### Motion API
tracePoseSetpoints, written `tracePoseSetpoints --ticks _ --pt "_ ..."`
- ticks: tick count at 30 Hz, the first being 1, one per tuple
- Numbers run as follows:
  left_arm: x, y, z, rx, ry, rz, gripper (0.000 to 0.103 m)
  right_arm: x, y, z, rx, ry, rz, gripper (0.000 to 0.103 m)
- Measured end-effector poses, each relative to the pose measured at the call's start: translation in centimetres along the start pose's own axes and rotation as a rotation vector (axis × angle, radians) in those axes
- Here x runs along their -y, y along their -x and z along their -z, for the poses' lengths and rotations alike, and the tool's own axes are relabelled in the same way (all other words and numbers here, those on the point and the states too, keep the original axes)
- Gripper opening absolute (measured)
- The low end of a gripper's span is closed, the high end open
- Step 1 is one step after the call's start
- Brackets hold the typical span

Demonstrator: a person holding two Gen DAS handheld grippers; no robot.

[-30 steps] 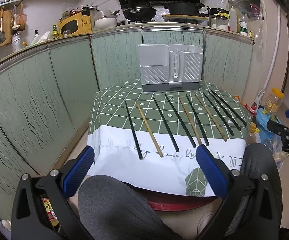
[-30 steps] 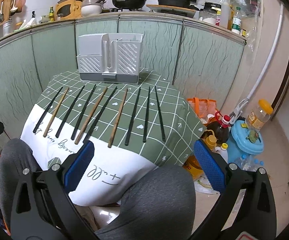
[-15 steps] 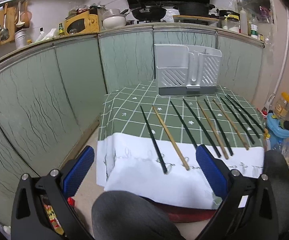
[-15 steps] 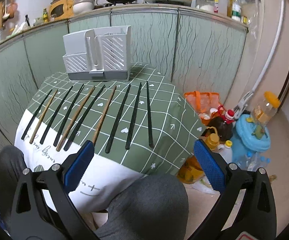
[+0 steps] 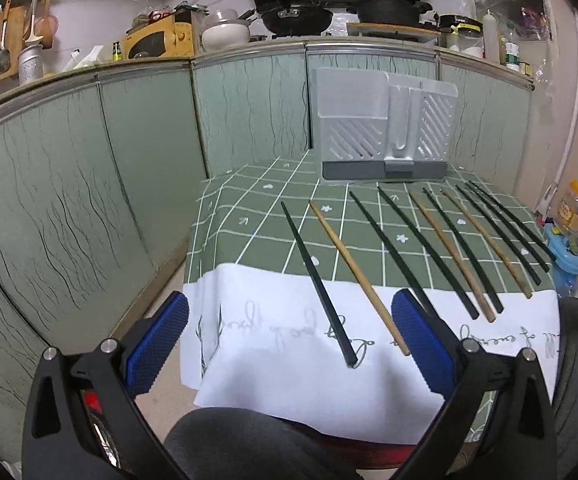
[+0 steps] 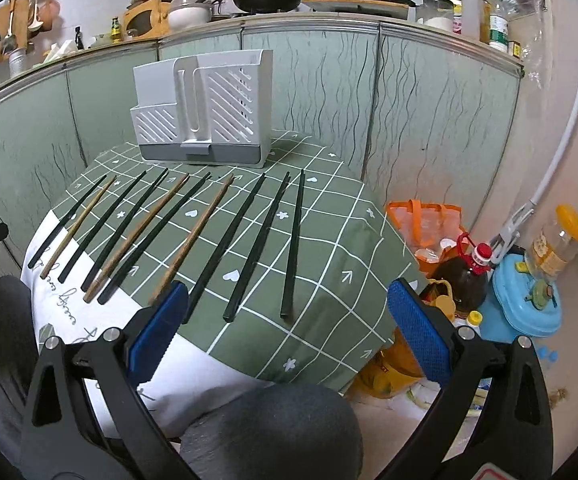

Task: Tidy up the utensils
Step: 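Close the left tool on a black chopstick while the right tool grasps another black chopstick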

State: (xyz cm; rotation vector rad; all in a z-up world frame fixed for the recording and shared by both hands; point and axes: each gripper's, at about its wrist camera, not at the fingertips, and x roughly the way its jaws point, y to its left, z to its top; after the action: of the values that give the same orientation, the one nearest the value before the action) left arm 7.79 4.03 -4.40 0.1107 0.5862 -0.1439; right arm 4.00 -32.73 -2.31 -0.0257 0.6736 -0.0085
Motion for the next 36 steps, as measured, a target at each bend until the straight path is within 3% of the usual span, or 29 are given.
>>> tracePoseSetpoints --ticks 4,5,8,14,20,28,31,35,36 --pt "0.4 -0.9 0.6 -0.004 -0.001 0.015 0.095 0.2 -0.9 0.4 -0.004 0.003 -0.012 0.095" --pt "0.6 -1.3 0.7 -0.014 -0.004 0.016 0.088 0.2 -1.1 0.4 -0.007 0.002 -0.013 0.095" --pt "1.0 -2.4 1.0 -0.050 0.001 0.015 0.081 0.4 -1.8 0.6 -0.016 -0.007 -0.016 0.095" --pt "1.6 -4.5 1.4 -0.121 0.020 0.020 0.057 0.7 -2.6 0.9 -0.017 -0.027 -0.032 0.095" --pt "1.9 -5.5 1.9 -0.165 0.022 0.014 0.044 0.4 -3.4 1.1 -0.022 -0.013 -0.029 0.095" --pt "2.2 -5.2 2.2 -0.159 0.031 0.003 0.033 0.2 -4.2 1.5 -0.036 0.004 -0.022 0.095" --pt "2.2 -5.0 2.2 -0.153 0.037 -0.023 0.021 0.2 -4.4 1.3 -0.040 0.008 -0.026 0.095" --pt "2.0 -5.1 2.0 -0.155 0.041 -0.028 0.015 0.2 -5.0 1.1 -0.056 0.016 -0.017 0.082" --pt "2.0 -5.0 2.0 -0.153 0.036 -0.035 0.014 0.3 -5.4 1.0 -0.067 0.012 -0.011 0.074"
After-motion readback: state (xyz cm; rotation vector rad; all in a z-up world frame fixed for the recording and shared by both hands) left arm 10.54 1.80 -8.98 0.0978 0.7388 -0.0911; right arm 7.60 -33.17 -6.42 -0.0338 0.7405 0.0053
